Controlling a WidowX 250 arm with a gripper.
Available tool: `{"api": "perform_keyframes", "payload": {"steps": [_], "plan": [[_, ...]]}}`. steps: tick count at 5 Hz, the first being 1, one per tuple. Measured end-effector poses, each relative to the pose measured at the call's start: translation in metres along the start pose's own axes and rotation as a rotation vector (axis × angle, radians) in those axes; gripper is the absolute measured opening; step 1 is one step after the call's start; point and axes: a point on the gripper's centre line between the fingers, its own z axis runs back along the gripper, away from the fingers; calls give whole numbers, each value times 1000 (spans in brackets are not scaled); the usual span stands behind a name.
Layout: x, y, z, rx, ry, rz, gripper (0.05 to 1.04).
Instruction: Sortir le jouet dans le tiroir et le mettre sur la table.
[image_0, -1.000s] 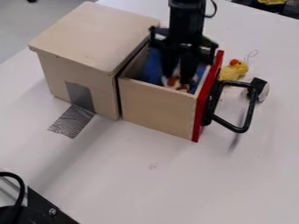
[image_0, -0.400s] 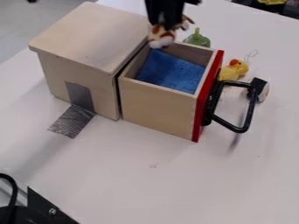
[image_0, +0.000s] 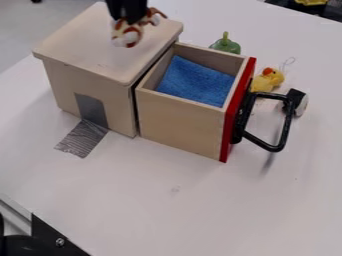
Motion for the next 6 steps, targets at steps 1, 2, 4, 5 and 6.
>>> {"api": "perform_keyframes", "payload": {"steps": [1,2,4,5,6], "plan": [[-8,21,-2,48,16,25,274],[-10,29,-18,71,59,20,331],[-5,28,-22,73,83,0,913],[0,27,-10,74,74,-10,1001],[1,16,25,99,11,-34,998]]}}
